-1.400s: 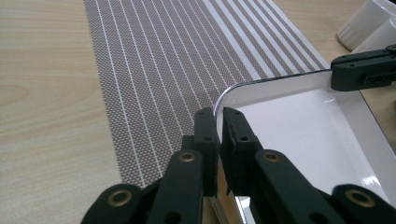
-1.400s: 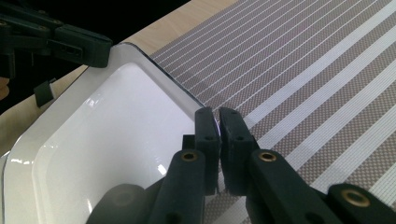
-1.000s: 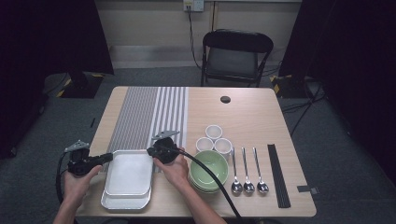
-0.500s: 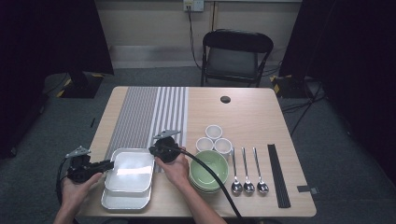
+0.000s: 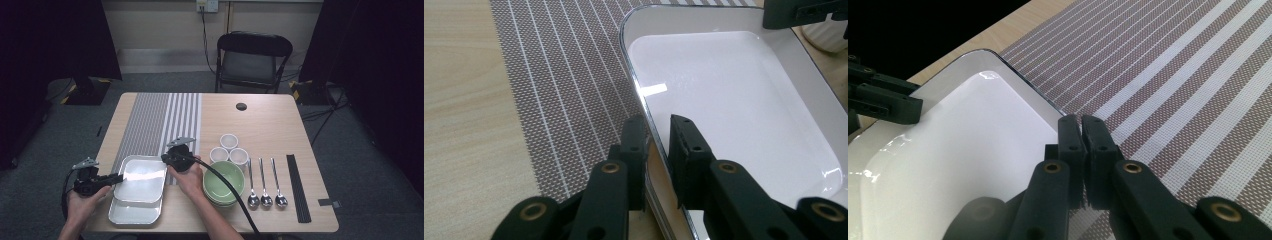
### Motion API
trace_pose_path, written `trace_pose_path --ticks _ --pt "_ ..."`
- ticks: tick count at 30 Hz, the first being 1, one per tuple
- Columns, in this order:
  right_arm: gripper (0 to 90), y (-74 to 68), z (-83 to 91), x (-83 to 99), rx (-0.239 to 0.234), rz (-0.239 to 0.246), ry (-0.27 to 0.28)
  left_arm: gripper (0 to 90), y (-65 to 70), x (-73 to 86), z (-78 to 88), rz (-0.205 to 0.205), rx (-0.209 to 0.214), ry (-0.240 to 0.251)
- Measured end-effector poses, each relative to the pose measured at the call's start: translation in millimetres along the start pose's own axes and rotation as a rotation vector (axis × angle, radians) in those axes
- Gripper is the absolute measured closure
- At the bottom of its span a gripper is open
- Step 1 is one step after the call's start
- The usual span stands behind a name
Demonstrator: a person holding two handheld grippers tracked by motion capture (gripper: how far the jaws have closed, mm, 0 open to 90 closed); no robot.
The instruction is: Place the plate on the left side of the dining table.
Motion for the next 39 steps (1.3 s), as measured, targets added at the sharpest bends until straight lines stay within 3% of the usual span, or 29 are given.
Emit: trace_pose_path --ticks 7,11,18,29,31,33,39 --pt "87.6 0.6 0.1 -1.8 -0.012 -0.001 0.004 80.9 -0.7 -1.8 -0.6 0.007 -0.015 -0.01" --pt "81.3 -1.0 0.7 -3.4 -0.028 -0.014 0.02 84.0 -1.0 -3.0 -0.7 0.024 -0.021 -0.004" --pt "72.0 -3.6 2.9 -3.5 -0.031 -0.006 0.021 86.6 0.9 -6.3 -0.8 0.042 -0.004 0.013" --pt "68.7 -9.8 4.4 1.2 -0.031 -0.003 0.015 88.4 2.2 -9.3 0.6 0.045 0.002 0.022" --pt "71.9 -9.2 5.7 3.6 -0.033 -0.005 0.02 88.5 2.3 -10.1 0.7 0.05 0.003 0.024" --pt "81.7 -11.6 5.6 3.3 -0.047 0.006 0.021 88.4 2.3 -10.8 1.1 0.059 0.005 0.026" --pt "90.0 -12.1 9.5 -3.4 -0.046 0.013 0.046 88.3 4.3 -15.2 3.1 0.049 0.014 0.033"
Point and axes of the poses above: each handheld gripper's, and its own axes: z roughly backward along the jaws, x roughly out of its underside, y roughly to its right, the point moved 8 cm from there along -z, roughly forward along the jaws, and after that the axes turned 8 degrees about -x, right-handed, at the moved point
